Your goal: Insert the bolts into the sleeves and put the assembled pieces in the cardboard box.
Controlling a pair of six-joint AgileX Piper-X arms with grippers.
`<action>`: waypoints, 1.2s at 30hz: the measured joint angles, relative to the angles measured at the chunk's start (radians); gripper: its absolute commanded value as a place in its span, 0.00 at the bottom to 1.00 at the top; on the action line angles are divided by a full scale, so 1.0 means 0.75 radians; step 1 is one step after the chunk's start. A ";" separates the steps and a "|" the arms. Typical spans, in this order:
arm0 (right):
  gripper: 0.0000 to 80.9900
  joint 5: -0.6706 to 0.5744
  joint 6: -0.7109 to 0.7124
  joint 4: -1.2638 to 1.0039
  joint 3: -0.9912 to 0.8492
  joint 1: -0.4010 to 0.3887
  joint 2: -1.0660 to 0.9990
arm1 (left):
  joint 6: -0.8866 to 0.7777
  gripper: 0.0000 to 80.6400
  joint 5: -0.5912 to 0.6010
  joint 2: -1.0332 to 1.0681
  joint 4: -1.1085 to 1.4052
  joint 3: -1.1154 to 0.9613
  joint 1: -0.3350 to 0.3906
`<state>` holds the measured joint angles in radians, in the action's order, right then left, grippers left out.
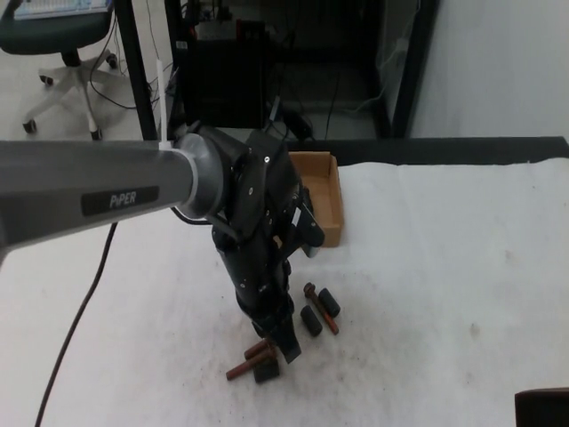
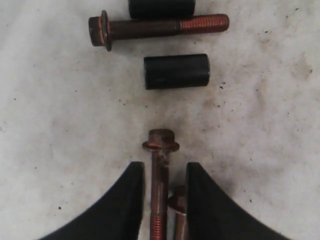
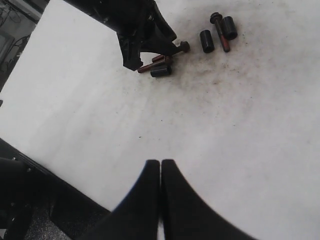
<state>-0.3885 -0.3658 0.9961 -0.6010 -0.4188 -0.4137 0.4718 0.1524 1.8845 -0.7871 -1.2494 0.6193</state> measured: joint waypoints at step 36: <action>0.01 0.000 0.000 0.000 0.000 0.000 0.000 | 0.019 0.56 -0.161 0.086 0.055 -0.016 0.000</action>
<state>-0.3885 -0.3658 0.9961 -0.6010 -0.4188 -0.4137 0.4860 0.0317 1.9494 -0.7461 -1.2616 0.6193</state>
